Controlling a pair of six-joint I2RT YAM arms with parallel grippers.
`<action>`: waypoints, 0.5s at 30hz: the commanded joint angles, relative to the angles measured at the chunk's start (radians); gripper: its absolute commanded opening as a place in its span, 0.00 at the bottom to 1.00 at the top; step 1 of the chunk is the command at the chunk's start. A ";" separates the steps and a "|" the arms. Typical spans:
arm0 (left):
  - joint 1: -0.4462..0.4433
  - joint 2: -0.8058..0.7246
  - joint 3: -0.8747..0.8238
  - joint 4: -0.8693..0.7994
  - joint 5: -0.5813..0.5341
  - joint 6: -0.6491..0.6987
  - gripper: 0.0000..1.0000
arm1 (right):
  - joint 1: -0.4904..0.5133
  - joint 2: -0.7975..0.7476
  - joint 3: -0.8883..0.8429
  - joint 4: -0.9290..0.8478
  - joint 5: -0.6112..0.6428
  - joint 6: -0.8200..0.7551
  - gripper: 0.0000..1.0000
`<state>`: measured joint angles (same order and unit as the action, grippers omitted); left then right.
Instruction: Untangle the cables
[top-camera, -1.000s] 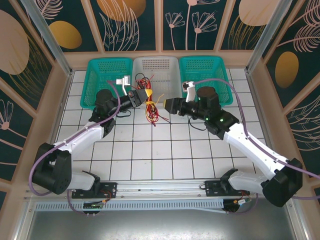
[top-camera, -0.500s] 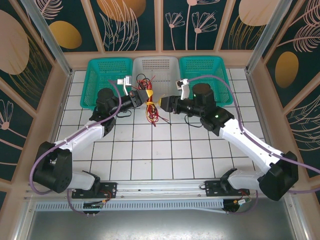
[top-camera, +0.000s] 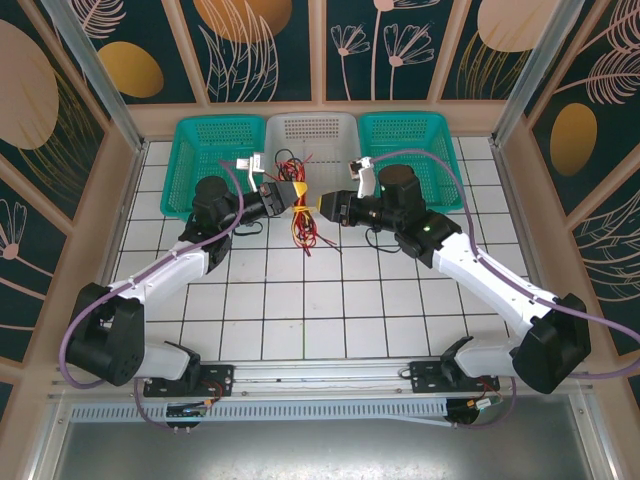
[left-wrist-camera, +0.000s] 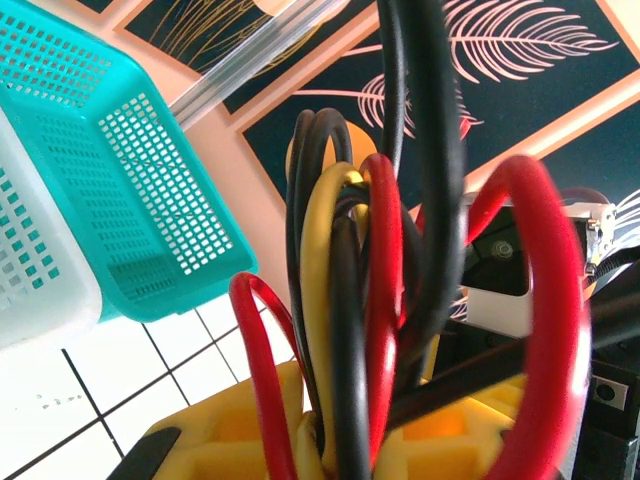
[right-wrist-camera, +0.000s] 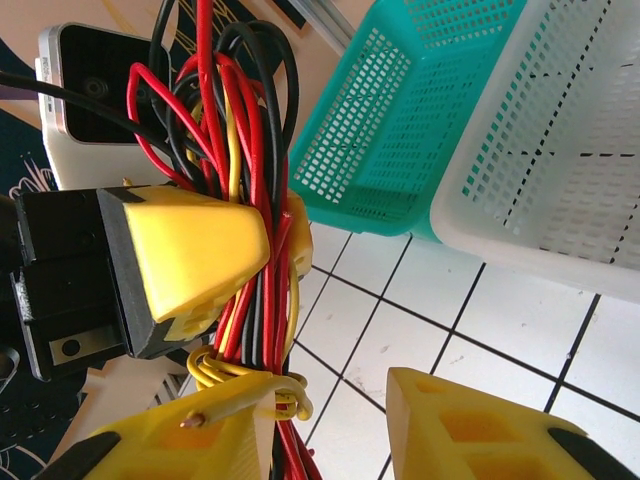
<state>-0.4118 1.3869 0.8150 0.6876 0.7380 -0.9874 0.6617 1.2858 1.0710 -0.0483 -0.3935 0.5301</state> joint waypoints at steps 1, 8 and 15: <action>-0.005 0.000 0.022 0.020 0.040 0.031 0.00 | -0.009 -0.013 0.027 0.034 0.008 -0.006 0.32; -0.005 -0.003 0.035 -0.036 0.048 0.079 0.00 | -0.023 -0.010 0.021 0.055 -0.029 0.007 0.06; -0.005 0.000 0.013 0.148 0.046 -0.071 0.00 | -0.043 -0.040 -0.020 0.063 -0.026 0.018 0.00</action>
<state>-0.4118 1.3880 0.8173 0.6758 0.7555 -0.9794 0.6350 1.2816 1.0687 -0.0269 -0.4133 0.5350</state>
